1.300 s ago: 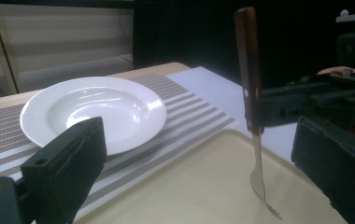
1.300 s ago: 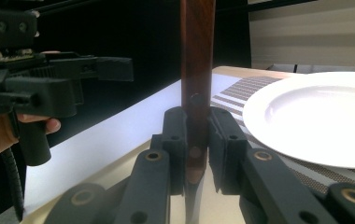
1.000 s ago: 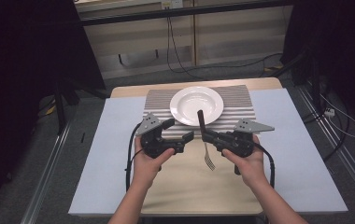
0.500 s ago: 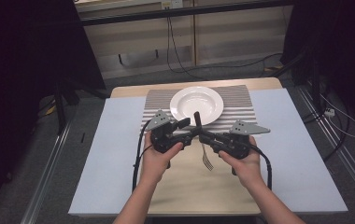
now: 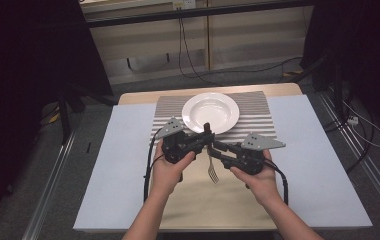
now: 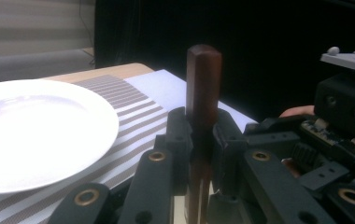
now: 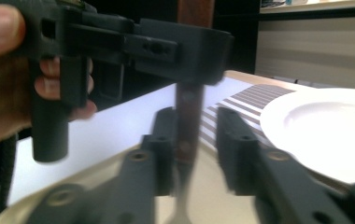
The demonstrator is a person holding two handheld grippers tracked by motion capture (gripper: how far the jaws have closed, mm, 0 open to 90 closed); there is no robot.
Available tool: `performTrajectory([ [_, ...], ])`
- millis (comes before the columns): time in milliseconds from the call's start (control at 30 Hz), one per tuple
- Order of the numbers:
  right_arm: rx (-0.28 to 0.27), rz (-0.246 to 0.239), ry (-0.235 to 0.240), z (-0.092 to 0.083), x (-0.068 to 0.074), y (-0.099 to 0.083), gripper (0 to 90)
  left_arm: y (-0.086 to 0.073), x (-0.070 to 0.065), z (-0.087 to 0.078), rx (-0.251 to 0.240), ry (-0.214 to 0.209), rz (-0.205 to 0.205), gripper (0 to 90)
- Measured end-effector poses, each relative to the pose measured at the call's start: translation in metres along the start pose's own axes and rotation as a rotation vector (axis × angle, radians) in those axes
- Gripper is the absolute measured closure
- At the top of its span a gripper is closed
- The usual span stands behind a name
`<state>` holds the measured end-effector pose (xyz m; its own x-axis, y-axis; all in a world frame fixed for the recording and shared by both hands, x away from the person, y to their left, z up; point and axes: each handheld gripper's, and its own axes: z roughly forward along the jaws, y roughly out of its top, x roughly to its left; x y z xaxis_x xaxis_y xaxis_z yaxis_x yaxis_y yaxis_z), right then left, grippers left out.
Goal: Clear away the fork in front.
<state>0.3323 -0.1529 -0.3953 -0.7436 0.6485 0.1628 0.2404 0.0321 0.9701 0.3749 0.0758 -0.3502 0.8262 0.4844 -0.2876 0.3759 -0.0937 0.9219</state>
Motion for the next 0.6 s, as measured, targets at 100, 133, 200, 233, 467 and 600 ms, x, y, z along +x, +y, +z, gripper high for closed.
performTrajectory([
  [100, -0.001, -0.014, -0.016, -0.005, -0.002, -0.001, 56.9, 0.002, 0.004, -0.008, 0.012, -0.013, -0.011, 79.7],
  [133, 0.000, -0.017, -0.024, -0.007, -0.003, -0.001, 54.5, 0.002, 0.005, -0.011, 0.017, -0.015, -0.014, 79.7],
  [200, 0.000, -0.019, -0.043, -0.011, -0.006, -0.003, 50.5, 0.003, 0.007, -0.017, 0.034, -0.021, -0.013, 79.7],
  [233, -0.002, -0.019, -0.046, -0.012, -0.008, -0.005, 48.1, 0.003, 0.008, -0.019, 0.041, -0.023, -0.014, 79.8],
  [467, 0.019, -0.029, -0.085, -0.022, -0.016, -0.012, 32.8, -0.001, 0.016, -0.034, 0.085, -0.035, -0.031, 80.0],
  [600, 0.023, -0.035, -0.105, -0.028, -0.018, -0.015, 25.4, -0.005, 0.023, -0.041, 0.107, -0.036, -0.043, 80.1],
])
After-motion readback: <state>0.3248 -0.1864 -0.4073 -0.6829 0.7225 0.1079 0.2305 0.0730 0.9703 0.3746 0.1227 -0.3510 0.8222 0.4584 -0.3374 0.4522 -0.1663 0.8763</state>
